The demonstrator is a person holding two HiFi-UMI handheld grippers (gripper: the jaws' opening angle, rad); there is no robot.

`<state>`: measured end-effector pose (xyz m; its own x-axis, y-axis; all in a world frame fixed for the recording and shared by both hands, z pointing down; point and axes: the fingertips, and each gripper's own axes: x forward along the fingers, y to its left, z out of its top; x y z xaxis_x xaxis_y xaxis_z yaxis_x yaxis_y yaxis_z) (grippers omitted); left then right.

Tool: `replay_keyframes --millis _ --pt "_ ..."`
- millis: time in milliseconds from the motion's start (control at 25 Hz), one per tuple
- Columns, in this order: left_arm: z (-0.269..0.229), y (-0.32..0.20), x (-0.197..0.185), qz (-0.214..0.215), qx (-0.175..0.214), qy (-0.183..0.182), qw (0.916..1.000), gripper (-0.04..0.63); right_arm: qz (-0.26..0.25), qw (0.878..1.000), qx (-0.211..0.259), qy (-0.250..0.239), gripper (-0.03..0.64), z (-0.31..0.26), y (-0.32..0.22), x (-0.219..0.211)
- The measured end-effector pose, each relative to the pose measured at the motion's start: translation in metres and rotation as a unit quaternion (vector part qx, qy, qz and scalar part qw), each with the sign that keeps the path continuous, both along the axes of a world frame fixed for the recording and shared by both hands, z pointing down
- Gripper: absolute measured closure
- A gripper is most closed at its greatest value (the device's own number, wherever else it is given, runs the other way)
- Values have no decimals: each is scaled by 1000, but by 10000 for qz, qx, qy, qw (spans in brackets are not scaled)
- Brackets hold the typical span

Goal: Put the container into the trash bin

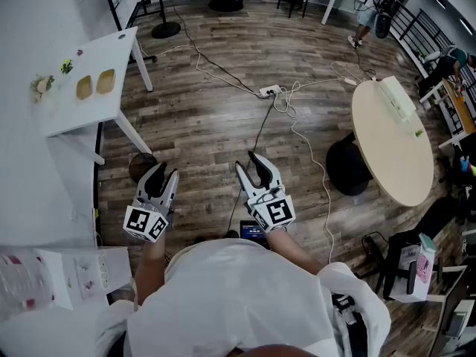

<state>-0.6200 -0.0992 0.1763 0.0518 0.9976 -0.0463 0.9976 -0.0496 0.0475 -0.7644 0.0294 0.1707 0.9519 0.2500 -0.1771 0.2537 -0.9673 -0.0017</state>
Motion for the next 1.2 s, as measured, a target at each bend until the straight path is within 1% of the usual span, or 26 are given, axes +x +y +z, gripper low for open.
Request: replay_keyframes --millis 120,320,400,480,560,640,760,800,880,960,1040,1200 --pt "4 -12 6 -116 -16 -126 9999 454 26 9999 -105 -18 449 -2 -3 7" --pt "3 -22 18 -464 -14 -45 9989 454 -2 9999 -156 -70 449 -4 3 12" --pt "3 -26 24 -594 -31 -32 9982 454 -16 9998 -208 0 448 -4 1 15" --pt "3 -28 25 -670 -76 -6 9977 454 -58 9997 -165 152 407 -4 -1 13" --pt "4 -24 22 -662 -114 -21 9977 455 -120 9998 -55 140 399 1 2 10" --pt "3 -15 19 -629 -140 -17 9979 455 -128 9999 -62 80 399 5 9 5" --pt "-2 4 12 -511 -198 104 9984 454 -20 10000 -1 93 399 8 26 -8" --pt "-1 11 9 -451 -235 71 9987 454 32 9999 72 130 399 9 33 -14" --pt "0 23 3 -316 -389 -127 9987 456 116 9996 171 205 400 8 46 -26" --pt "-1 34 -4 -245 -511 -237 9981 459 174 9997 75 166 407 8 57 -35" --pt "2 46 -11 -243 -438 -197 9985 459 224 9997 -59 38 408 12 67 -42" --pt "11 59 -20 -252 -244 -103 9993 459 289 9995 6 -94 408 23 84 -50"
